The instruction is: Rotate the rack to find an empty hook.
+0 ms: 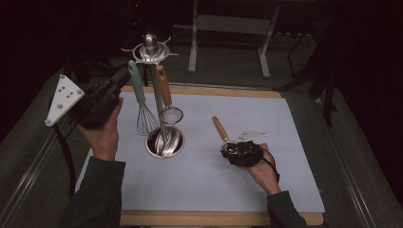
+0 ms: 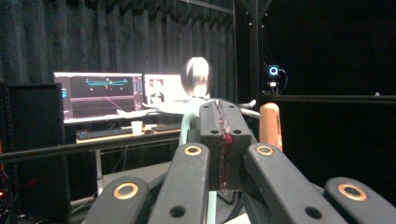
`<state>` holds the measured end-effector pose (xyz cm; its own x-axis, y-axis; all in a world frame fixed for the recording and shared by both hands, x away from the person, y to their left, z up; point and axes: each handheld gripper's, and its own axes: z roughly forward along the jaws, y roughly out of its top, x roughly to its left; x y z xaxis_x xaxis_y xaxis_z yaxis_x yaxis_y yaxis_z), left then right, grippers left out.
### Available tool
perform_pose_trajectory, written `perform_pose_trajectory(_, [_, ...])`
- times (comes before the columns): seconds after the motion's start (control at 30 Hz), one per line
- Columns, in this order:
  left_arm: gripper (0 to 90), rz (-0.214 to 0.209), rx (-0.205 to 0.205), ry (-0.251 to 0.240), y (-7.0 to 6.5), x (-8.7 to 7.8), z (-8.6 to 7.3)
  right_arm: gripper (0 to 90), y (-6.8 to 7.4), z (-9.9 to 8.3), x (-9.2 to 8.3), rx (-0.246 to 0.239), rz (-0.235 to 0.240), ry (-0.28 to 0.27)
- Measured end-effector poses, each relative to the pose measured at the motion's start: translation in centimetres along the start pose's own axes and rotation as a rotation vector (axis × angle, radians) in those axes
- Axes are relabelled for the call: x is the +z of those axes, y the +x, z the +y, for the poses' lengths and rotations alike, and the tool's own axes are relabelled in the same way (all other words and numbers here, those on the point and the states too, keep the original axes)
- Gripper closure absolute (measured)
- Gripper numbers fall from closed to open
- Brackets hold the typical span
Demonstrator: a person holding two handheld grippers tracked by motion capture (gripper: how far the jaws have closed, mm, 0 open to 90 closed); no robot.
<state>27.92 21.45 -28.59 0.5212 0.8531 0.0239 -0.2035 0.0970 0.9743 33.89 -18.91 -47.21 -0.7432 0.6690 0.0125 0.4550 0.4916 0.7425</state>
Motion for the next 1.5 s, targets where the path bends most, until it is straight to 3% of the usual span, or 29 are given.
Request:
perform_pose_trajectory(0.63, [90.0, 0.015, -0.067, -0.05, 0.7, 0.9, -0.7, 56.5, -0.7, -0.7, -0.2, 0.031, -0.011, 0.004])
perform_pose_trajectory(1.03, [90.0, 0.054, -0.131, -0.067, 2.3, 1.4, -1.0, 56.6, -0.9, -0.8, -0.4, 0.037, -0.013, 0.002])
perform_pose_trajectory(1.5, [90.0, 0.095, -0.162, -0.035, 3.9, 2.7, -0.8, 56.7, -1.1, -0.9, -0.5, 0.044, -0.012, -0.003])
